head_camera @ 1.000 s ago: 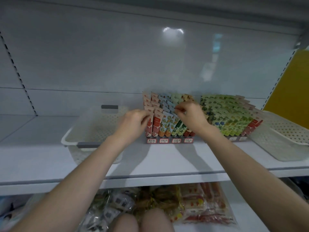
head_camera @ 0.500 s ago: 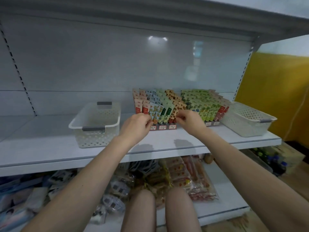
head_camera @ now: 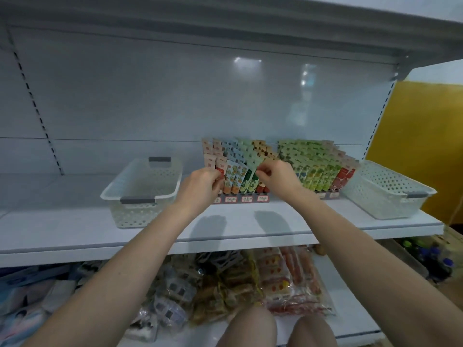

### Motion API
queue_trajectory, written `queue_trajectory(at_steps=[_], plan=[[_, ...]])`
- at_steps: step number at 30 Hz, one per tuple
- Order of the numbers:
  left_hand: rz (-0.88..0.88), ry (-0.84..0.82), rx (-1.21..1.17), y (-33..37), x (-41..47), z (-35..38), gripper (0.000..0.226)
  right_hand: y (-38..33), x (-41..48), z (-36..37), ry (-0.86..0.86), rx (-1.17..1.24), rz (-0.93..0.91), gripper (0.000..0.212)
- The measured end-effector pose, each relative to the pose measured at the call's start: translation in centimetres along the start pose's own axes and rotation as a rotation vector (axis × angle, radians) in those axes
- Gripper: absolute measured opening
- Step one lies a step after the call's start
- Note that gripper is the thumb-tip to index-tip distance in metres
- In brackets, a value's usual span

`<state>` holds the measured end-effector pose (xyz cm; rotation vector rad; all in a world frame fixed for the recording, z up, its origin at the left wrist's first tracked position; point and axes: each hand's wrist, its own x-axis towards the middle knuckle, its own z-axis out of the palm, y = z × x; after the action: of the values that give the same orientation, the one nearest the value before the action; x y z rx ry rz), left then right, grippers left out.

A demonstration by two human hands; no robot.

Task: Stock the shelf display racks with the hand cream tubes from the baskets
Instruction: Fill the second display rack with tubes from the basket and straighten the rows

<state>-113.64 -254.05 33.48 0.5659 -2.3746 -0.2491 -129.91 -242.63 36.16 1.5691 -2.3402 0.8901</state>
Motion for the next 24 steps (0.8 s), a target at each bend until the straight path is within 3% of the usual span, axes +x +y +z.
queue_trajectory(at_steps=[9, 13, 18, 24], plan=[[0.017, 0.121, 0.066, -5.7, 4.9, 3.3, 0.018, 0.1, 10.5, 4.0, -0.040, 0.065, -0.009, 0.021], [0.091, 0.084, 0.123, -7.0, 6.3, 4.8, 0.020, -0.4, 14.1, 5.2, -0.115, 0.013, 0.012, 0.022], [0.105, 0.024, 0.228, -8.1, 7.5, 6.1, 0.037, -1.4, 15.3, 7.1, -0.206, -0.040, -0.032, 0.021], [0.002, -0.066, 0.288, -8.1, 8.1, 7.3, 0.061, -1.3, 16.0, 8.4, -0.233, -0.166, -0.037, 0.018]])
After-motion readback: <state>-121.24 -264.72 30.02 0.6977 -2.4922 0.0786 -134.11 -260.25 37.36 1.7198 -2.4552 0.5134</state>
